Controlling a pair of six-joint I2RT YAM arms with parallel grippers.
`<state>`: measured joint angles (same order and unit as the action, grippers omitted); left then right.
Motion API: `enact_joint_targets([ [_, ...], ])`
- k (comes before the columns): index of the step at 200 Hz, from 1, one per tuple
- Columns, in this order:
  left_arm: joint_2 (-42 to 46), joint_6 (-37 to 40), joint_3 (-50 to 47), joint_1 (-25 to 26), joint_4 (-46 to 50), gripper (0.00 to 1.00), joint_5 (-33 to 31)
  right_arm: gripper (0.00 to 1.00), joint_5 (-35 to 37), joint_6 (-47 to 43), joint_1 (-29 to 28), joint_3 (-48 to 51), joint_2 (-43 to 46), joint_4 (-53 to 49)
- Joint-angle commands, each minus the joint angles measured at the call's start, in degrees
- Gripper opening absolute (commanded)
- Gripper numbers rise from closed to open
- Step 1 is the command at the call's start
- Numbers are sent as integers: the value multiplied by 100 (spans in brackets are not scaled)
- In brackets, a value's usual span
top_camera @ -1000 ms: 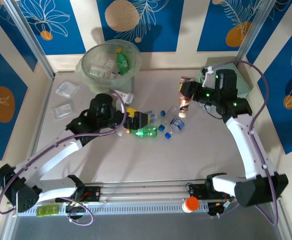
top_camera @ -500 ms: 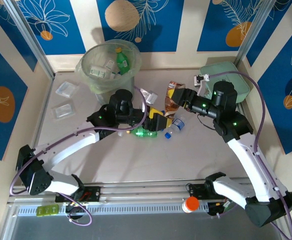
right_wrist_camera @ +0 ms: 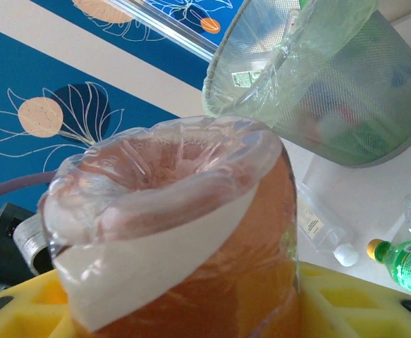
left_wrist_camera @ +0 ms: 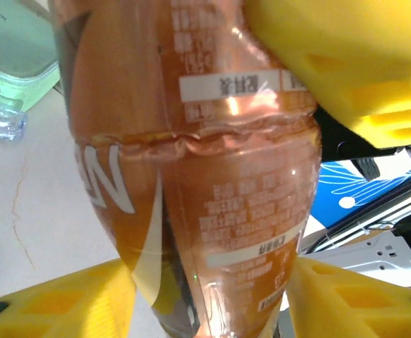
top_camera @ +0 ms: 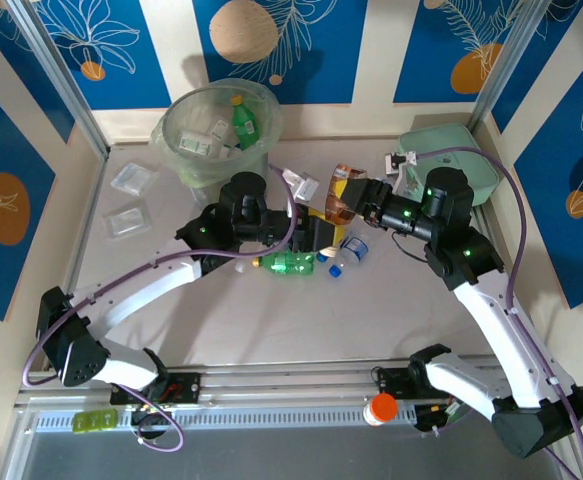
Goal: Put the plastic bottles in the bin
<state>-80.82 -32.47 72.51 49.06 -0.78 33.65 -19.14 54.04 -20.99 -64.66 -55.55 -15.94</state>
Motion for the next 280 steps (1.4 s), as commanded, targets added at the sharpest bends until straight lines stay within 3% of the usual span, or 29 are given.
enact_joint_targets([
  [1, -38, 67, 210, 60, -163, 44, 211, 51, -40, -43, -34, 33, 113, 4],
  [22, -48, 74, 228, 64, -176, 34, 291, 51, -7, -60, -36, 15, 101, -31],
  [38, -33, 98, 243, 60, -161, 33, 287, 55, 9, -89, -36, -32, 88, -69],
  [57, 10, 139, 246, 60, -109, 32, 257, 78, 76, -189, -37, -143, 89, -205],
  [68, 46, 145, 246, 59, -83, 32, 224, 100, 158, -279, -28, -246, 113, -355],
  [118, 272, 80, 297, -157, 190, 30, -307, 99, 525, -738, 210, -725, 372, -1097],
  [166, 329, -628, 935, -968, 1296, 28, -1608, 99, 755, -978, 596, -940, 587, -1725],
  [189, -29, -1163, 1768, -1385, 2270, 25, -2270, 99, 818, -1040, 716, -969, 591, -1950],
  [209, -408, -1824, 2372, -1848, 2723, 20, -2483, 99, 1046, -1084, 732, -919, 621, -2080],
  [280, -1948, -3666, 4001, -3101, 3309, 20, -2680, 99, 1387, -1081, 763, -701, 597, -2244],
])
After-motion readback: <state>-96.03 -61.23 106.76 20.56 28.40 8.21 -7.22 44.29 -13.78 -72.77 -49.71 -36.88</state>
